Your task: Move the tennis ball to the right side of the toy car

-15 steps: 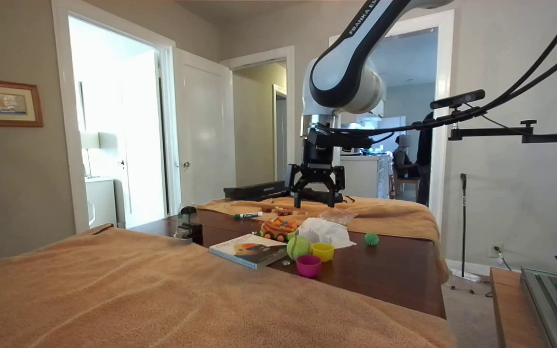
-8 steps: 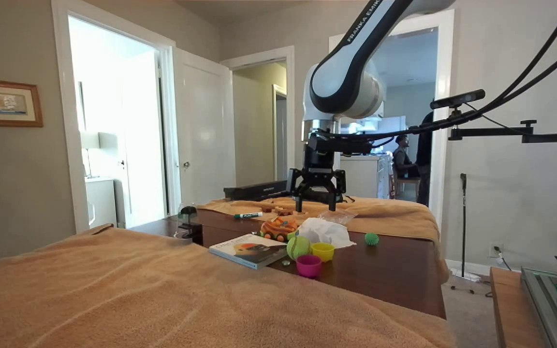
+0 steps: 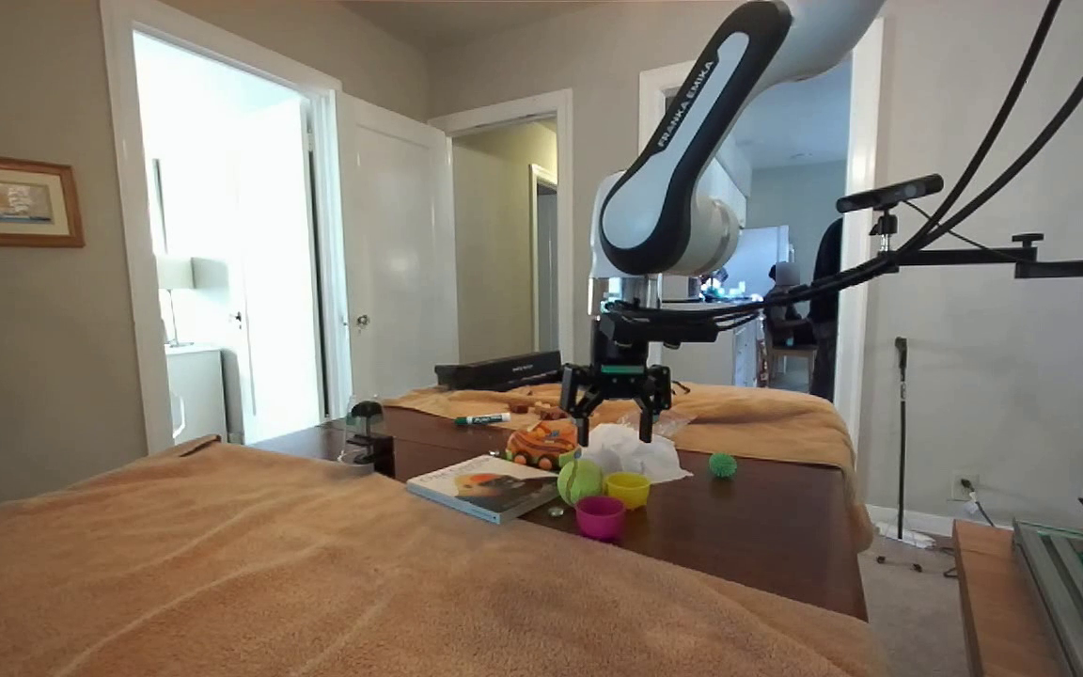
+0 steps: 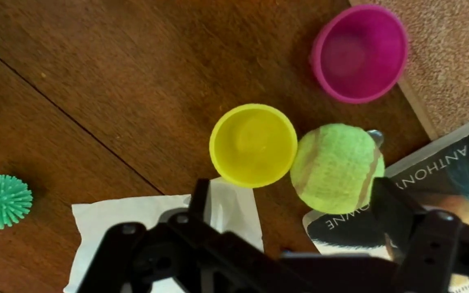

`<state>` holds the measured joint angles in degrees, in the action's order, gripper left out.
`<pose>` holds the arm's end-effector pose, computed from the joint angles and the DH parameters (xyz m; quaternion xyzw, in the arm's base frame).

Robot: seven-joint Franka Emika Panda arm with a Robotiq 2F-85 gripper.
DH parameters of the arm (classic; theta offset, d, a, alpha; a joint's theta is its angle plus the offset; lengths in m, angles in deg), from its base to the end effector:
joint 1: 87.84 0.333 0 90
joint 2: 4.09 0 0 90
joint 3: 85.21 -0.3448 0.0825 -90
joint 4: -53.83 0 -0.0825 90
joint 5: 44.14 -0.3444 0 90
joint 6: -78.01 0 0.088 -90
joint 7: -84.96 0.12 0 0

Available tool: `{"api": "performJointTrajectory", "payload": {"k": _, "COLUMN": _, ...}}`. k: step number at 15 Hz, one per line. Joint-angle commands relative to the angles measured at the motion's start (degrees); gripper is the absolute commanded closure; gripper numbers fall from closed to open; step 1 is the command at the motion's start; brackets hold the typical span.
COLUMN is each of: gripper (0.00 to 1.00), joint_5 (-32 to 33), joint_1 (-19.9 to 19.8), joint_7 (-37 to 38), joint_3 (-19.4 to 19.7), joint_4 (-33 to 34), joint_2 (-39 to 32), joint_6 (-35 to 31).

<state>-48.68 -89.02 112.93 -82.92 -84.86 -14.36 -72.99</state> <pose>0.4821 -0.0307 0.2883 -0.9526 0.3033 -0.0141 0.0197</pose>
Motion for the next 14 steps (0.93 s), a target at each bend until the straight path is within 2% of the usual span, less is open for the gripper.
{"api": "performJointTrajectory", "payload": {"k": 1, "gripper": 0.0, "joint_5": -2.35, "joint_1": 0.61, "joint_7": -4.24, "joint_3": -0.53, "joint_4": 1.47, "joint_2": -2.35, "joint_6": -0.91}}
{"api": "performJointTrajectory", "payload": {"k": 14, "gripper": 0.0, "joint_5": -1.67, "joint_1": 1.34, "joint_7": -10.5, "joint_3": -1.48, "joint_4": 3.48, "joint_2": -5.63, "joint_6": -1.12}}
